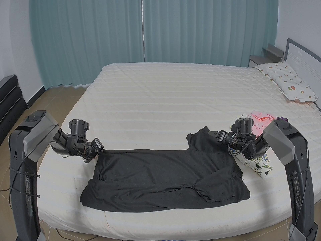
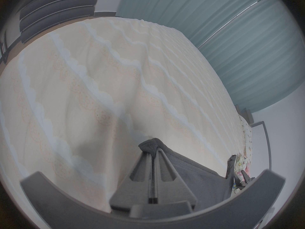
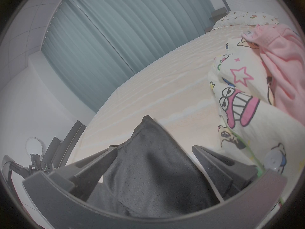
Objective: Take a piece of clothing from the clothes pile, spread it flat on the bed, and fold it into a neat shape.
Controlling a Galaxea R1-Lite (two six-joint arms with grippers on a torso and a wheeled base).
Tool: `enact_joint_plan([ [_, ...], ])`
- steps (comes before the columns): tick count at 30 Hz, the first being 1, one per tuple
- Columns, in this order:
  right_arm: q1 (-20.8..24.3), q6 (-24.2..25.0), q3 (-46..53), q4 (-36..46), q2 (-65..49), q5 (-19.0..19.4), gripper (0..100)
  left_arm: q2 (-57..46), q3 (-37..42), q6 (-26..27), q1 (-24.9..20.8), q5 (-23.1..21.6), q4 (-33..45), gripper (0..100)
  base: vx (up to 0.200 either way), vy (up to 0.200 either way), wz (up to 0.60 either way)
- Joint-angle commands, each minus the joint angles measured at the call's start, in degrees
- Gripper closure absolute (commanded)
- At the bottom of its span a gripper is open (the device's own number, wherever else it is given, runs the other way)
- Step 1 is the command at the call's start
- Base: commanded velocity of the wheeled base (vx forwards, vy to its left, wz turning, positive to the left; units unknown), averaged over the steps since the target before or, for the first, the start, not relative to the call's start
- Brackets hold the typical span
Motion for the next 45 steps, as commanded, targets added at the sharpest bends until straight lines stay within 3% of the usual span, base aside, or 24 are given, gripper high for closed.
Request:
enact_joint_plan([
  [1, 0.4, -0.1, -2.5, 0.6, 2.4, -0.1, 0, -0.4, 0.4, 0.0, 0.0, 0.0, -0.1, 100, 0.000, 0.000, 0.00],
  [11, 0.9, 0.0, -7.7, 3.3, 5.7, -2.0, 0, -0.3, 0.4, -0.1, 0.0, -0.1, 0.0, 100, 0.000, 0.000, 0.00],
  [12, 0.9, 0.1, -7.8, 3.2, 5.7, -2.0, 100, -0.2, 0.4, 0.0, 0.0, -0.1, 0.0, 100, 0.000, 0.000, 0.00],
  [35, -0.6, 3.2, -1.9, -1.0, -1.0, -2.1, 100, -2.2, 0.3, -0.2, 1.5, 0.3, -0.1, 100, 0.000, 0.000, 0.00],
  [45, -0.6, 5.0, -1.3, -3.5, -1.7, -5.6, 100, -3.7, 1.2, -1.0, 3.1, 0.4, -1.9, 100, 0.000, 0.000, 0.00],
])
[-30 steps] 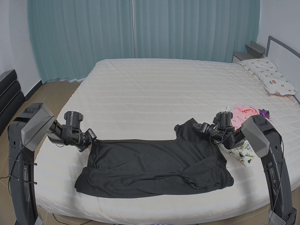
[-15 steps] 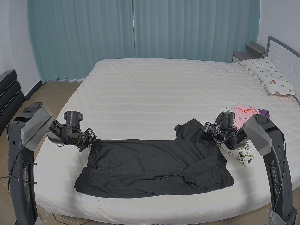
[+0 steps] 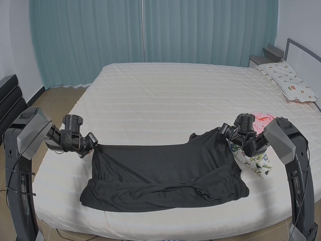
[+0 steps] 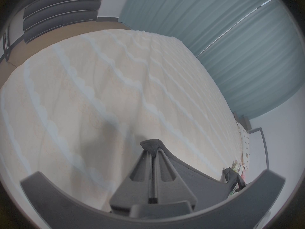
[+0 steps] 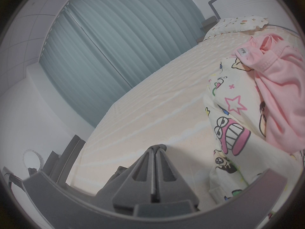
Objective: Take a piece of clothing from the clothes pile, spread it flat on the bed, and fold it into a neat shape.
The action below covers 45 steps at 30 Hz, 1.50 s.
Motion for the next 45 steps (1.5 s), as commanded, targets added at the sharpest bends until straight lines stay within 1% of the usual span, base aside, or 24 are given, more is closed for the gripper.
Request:
enact_joint_plan([
  [1, 0.0, 0.5, 0.3, -0.2, -0.9, -0.1, 100, -0.7, 0.5, -0.3, 0.5, 0.1, -1.2, 100, 0.000, 0.000, 0.00],
  [7, -0.1, 0.7, 2.4, -0.9, -2.9, -0.1, 100, -0.8, 1.9, 0.3, 0.2, 0.0, -1.5, 100, 0.000, 0.000, 0.00],
  [11, -0.1, 0.6, 6.5, -1.1, -5.0, 0.4, 100, -0.9, 2.0, 0.4, 0.2, -0.1, -1.5, 100, 0.000, 0.000, 0.00],
  [16, -0.3, 0.6, 11.5, -2.1, -9.3, 1.2, 100, -3.5, 3.4, 0.6, 0.2, -0.5, -1.5, 100, 0.000, 0.000, 0.00],
  [19, -0.9, 0.5, 15.8, -2.1, -12.7, 3.6, 100, -4.7, 4.2, 1.9, 0.3, -0.7, -1.5, 100, 0.000, 0.000, 0.00],
  [20, -0.9, 0.5, 15.9, -2.1, -12.8, 3.7, 100, -4.7, 4.2, 2.0, 0.4, -0.7, -1.5, 100, 0.000, 0.000, 0.00],
  [22, -1.3, 0.5, 18.8, -2.1, -14.8, 5.3, 100, -5.2, 4.9, 3.8, 0.3, -0.6, -1.5, 100, 0.000, 0.000, 0.00],
  [27, -1.9, 0.4, 22.7, -2.2, -18.1, 7.2, 100, -8.0, 9.0, 4.8, 0.3, -0.7, -1.5, 100, 0.000, 0.000, 0.00],
  [31, -2.3, 0.0, 26.8, -1.7, -21.4, 10.2, 100, -10.0, 12.1, 6.7, 0.5, -0.7, -1.5, 100, 0.000, 0.000, 0.00],
  [32, -2.4, 0.0, 27.2, -1.6, -21.6, 10.4, 100, -10.1, 12.4, 6.9, 0.5, -0.7, -1.5, 100, 0.000, 0.000, 0.00],
  [34, -3.1, -0.4, 30.6, -1.1, -23.9, 12.7, 100, -11.2, 15.1, 8.5, 0.4, -0.7, -1.6, 100, 0.000, 0.000, 0.00],
  [37, -3.6, -0.9, 33.0, -1.0, -25.2, 13.8, 100, -12.1, 17.2, 9.4, 0.4, -0.7, -1.6, 100, 0.000, 0.000, 0.00],
  [41, -4.9, -4.3, 38.9, -0.9, -26.2, 14.6, 100, -14.2, 21.6, 11.4, 0.3, -0.7, -2.0, 100, 0.000, 0.000, 0.00],
  [45, -5.1, -8.1, 43.1, -0.4, -26.2, 15.7, 100, -14.6, 25.3, 14.5, 0.3, -0.7, -2.0, 100, 0.000, 0.000, 0.00],
])
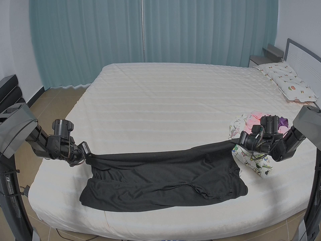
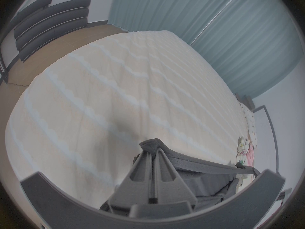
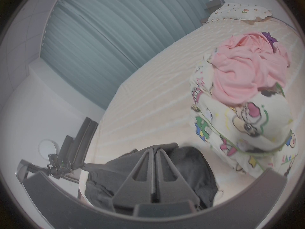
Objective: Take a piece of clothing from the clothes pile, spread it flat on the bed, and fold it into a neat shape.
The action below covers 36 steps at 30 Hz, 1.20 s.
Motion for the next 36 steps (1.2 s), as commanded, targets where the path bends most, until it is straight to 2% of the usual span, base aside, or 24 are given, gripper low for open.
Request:
enact_joint_plan([
  [1, -0.8, -3.4, 5.9, 0.3, -1.5, 1.3, 100, -1.9, 5.3, 3.2, 0.0, 0.0, -0.1, 100, 0.000, 0.000, 0.00],
  [5, -0.4, -6.2, 8.5, -0.4, -0.4, 1.6, 100, -1.4, 8.1, 6.6, -0.1, 0.1, -0.3, 100, 0.000, 0.000, 0.00],
  [11, 0.4, -7.2, 8.5, -0.6, 2.3, 1.6, 100, 0.1, 9.4, 7.1, -0.3, 0.3, -0.7, 100, 0.000, 0.000, 0.00],
  [12, 0.5, -7.2, 8.5, -0.6, 2.7, 1.6, 0, 0.3, 9.6, 7.1, -0.3, 0.3, -0.7, 0, 0.000, 0.000, 0.00],
  [21, 0.5, -6.1, 8.3, -0.8, 1.9, 1.7, 0, 1.1, 11.4, 6.4, -0.5, 0.1, -0.9, 0, 0.000, 0.000, 0.00],
  [25, 1.2, -2.6, 6.7, -0.8, -0.4, 1.6, 0, 0.7, 12.0, 4.8, 0.2, -0.7, -1.0, 0, 0.000, 0.000, 0.00],
  [29, 3.1, 0.8, 2.1, 0.3, 0.3, -1.0, 0, 0.3, 12.0, 0.3, 1.5, -4.7, -3.0, 0, 0.000, 0.000, 0.00],
  [36, 6.1, 1.2, -3.2, 2.7, 4.8, -4.9, 0, 0.1, 12.6, -1.3, 2.8, -4.5, -4.5, 0, 0.000, 0.000, 0.00],
])
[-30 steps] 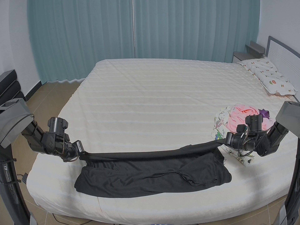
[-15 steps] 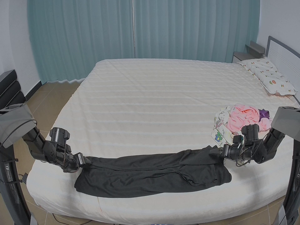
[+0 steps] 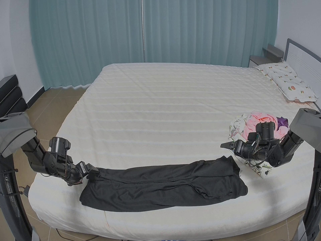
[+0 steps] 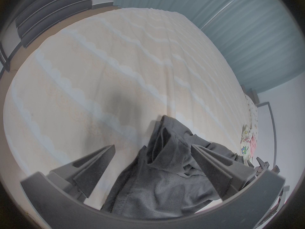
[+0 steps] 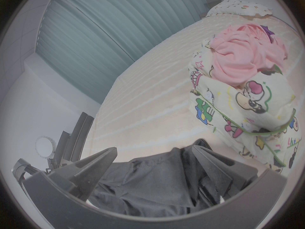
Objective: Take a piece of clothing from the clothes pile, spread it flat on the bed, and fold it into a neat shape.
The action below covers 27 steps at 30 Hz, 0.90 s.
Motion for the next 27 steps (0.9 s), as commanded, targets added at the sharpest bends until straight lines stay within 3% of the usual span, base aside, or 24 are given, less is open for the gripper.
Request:
enact_joint_plan([
  [1, 2.0, 0.2, -3.3, 1.4, 3.3, -1.3, 0, 0.0, 0.4, -0.3, 0.8, 0.1, -0.4, 0, 0.000, 0.000, 0.00],
  [3, 2.8, 0.1, -5.2, 4.3, 5.9, -3.9, 0, -0.7, 1.0, -1.2, 0.7, -0.1, -0.5, 0, 0.000, 0.000, 0.00],
  [14, 2.7, -0.3, -5.7, 5.0, 8.3, -6.3, 0, -0.8, 1.1, -4.8, -1.1, 0.1, -3.3, 0, 0.000, 0.000, 0.00],
  [15, 2.7, -0.3, -5.6, 5.0, 8.0, -6.2, 100, -0.7, 1.2, -4.8, -1.1, 0.1, -3.5, 0, 0.000, 0.000, 0.00],
  [27, 1.9, 0.3, -3.4, 4.5, 4.5, -6.2, 100, -0.4, 1.6, -4.8, -1.1, 0.1, -3.6, 0, 0.000, 0.000, 0.00],
])
